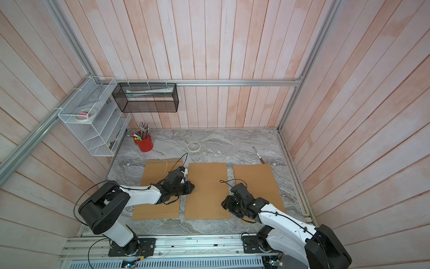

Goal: Open the file bag
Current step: Pick up the file bag from the center of the board.

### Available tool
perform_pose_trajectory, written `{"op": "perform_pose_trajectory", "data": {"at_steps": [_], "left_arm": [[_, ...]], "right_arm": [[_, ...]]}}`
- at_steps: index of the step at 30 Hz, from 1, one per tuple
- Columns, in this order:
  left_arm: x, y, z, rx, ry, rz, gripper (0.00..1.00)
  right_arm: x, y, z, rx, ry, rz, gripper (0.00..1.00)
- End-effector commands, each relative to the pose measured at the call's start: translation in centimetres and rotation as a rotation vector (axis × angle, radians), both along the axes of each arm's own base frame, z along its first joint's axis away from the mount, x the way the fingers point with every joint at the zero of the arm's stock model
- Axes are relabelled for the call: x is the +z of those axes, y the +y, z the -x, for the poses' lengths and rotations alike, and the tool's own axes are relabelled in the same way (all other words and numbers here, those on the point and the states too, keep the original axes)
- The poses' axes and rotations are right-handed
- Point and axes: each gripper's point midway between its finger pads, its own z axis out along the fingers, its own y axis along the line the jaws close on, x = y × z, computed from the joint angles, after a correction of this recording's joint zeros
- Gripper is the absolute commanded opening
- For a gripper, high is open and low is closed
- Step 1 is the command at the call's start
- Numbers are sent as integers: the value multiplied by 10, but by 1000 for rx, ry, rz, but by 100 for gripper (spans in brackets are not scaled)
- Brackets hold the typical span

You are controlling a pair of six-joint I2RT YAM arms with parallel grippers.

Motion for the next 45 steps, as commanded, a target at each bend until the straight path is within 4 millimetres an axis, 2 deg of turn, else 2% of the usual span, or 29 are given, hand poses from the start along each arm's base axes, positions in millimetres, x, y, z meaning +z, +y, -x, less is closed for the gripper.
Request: {"op": "perform_pose_trajectory", "data": {"at_steps": [1,14,23,32,39,45], "left_arm": [[-35,21,18,33,108,-112,18],[-44,21,22,45,139,-117,17],[-50,20,26,47,167,-120,16],[-63,22,33,37,208,-154,16],[-67,20,35,30,223,-156,16],[-70,19,37,25,229,-157,16]], "right_arm": [[-17,-11,16,-12,64,54,62],[-19,-26,34,-3,93,123,63],[-19,-2,25,37,34,18,63],[13,13,1,35,-134,-88,63],[36,10,-14,-18,-239,-161,60],[43,9,-19,-26,-257,-200,56]]}}
